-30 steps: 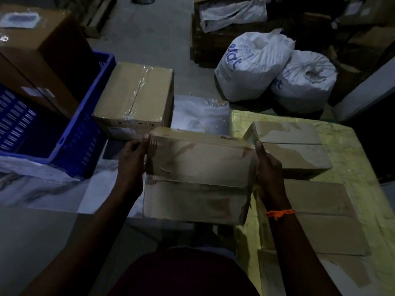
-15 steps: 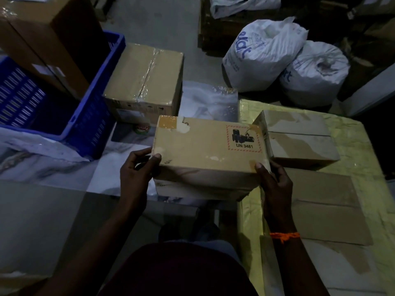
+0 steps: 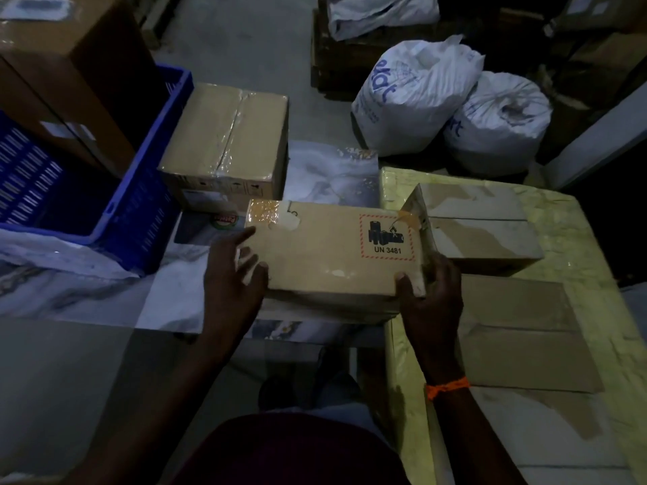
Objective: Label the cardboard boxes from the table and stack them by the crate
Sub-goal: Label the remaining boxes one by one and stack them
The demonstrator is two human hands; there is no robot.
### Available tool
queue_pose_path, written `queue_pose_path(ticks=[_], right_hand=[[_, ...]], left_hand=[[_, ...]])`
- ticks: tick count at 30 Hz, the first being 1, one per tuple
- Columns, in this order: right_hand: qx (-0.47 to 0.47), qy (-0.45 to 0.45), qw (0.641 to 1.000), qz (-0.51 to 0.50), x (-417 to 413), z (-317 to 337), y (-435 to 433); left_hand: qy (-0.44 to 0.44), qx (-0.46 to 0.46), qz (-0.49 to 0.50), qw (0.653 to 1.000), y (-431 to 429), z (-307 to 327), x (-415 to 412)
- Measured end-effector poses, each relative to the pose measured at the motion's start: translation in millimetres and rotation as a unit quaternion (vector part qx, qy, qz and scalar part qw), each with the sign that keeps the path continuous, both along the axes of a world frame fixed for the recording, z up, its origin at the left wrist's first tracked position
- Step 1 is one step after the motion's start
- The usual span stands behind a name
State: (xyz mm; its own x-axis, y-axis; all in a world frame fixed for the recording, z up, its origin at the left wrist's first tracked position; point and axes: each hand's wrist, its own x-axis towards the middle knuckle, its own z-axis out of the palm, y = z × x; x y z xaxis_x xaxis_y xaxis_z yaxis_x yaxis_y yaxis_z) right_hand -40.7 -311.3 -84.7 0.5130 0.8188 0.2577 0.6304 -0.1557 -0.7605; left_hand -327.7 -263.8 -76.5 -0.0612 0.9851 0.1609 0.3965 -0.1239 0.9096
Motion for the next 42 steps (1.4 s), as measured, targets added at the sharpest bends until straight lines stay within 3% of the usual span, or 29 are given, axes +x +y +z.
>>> queue_pose_path(ticks=[3,7,10,14,21,25,31,42], right_hand=[[-0.039,-0.106,0.986,0.125,-15,5,27],[-0.143,-0.227,0.925,0.268,-39,3,63],[-0.15,-0.32,0.888,0.294,-43,-5,66],[-0.146,-0.362,0.876,0.284,-41,-12,61],[-0.184,-0.339,0.868,0.314,-38,-7,64],[-0.206,-0.337,0.86,0.322,-30,-4,68],[-0.258,-0.313,0.875,0.264,11,2,86],[-0.231,-0.298,0.894,0.242,13,-7,83]], left_hand=[[0.133,0.051,-0.12,0.983,26,8,19],[0.362,0.075,-0.228,0.901,54,-3,43],[0.44,0.093,-0.241,0.86,56,-12,45],[0.464,0.094,-0.243,0.847,52,-16,45],[0.477,0.079,-0.262,0.835,57,-15,44],[0.472,0.046,-0.242,0.846,64,-14,37],[0.488,0.009,-0.203,0.849,81,-8,19],[0.477,0.022,-0.194,0.857,80,-20,17]])
